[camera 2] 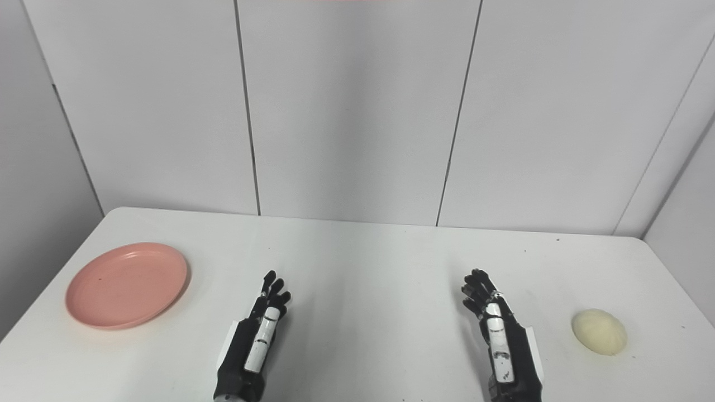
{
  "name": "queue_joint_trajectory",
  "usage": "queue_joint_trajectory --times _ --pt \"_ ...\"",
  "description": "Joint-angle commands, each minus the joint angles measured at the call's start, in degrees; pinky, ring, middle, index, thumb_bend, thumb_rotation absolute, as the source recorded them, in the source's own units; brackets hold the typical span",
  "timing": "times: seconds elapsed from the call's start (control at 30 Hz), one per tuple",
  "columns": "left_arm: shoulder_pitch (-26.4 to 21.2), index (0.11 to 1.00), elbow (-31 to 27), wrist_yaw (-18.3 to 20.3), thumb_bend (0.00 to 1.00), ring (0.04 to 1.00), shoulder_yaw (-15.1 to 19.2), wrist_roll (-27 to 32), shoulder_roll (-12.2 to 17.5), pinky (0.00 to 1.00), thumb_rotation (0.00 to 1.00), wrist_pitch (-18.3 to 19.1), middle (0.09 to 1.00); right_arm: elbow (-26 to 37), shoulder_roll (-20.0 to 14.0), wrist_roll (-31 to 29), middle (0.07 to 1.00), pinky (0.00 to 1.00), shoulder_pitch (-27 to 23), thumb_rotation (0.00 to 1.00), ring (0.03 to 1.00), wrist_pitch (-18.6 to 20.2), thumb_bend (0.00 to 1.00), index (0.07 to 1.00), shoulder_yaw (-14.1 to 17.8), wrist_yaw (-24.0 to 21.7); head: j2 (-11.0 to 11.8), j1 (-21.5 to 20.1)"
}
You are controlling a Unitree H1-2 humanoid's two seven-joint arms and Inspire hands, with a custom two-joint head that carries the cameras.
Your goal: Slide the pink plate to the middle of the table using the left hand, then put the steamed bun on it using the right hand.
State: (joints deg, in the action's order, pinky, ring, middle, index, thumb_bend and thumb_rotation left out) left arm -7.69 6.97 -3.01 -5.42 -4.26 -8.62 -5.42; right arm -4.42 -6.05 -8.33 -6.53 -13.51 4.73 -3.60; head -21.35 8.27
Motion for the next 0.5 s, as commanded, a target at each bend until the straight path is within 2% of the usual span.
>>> queue_joint_trajectory --times 0.0,0.2,0.3,0.4,0.47 --pt "-0.5 1.0 1.0 -1.1 0.55 0.932 0.1 -1.2 0.3 0.96 0.85 -3.8 0.965 -3.3 0.9 0.2 0.866 0.87 4.2 0.94 0.862 -1.5 0.55 0.86 -0.1 -0.1 -0.5 -0.4" --pt "-3.7 1.0 -1.7 -1.9 0.55 0.913 0.3 -2.4 0.3 0.92 0.84 -5.6 0.944 -0.9 1.5 1.3 0.86 0.86 5.4 0.94 0.859 -0.9 0.56 0.862 -0.4 0.4 -1.1 -1.1" --pt "-6.6 1.0 -2.7 -2.0 0.62 0.917 1.1 -1.6 0.1 0.94 0.85 -4.6 0.936 -0.1 1.7 1.4 0.863 0.87 5.8 0.93 0.861 -0.6 0.56 0.862 -0.4 0.7 -1.5 -1.5" --pt "-10.1 0.996 -3.2 -2.9 0.62 0.912 2.8 0.2 -0.7 0.93 0.83 -4.1 0.927 0.7 1.8 1.8 0.86 0.86 6.1 0.93 0.858 -0.2 0.56 0.857 -0.4 1.0 -1.7 -1.4" --pt "-12.6 0.911 -3.8 -3.3 0.63 0.895 4.0 1.3 -1.0 0.9 0.87 -3.4 0.89 1.3 1.8 1.5 0.866 0.87 6.4 0.93 0.863 0.5 0.55 0.867 -0.4 0.8 -2.0 -1.4"
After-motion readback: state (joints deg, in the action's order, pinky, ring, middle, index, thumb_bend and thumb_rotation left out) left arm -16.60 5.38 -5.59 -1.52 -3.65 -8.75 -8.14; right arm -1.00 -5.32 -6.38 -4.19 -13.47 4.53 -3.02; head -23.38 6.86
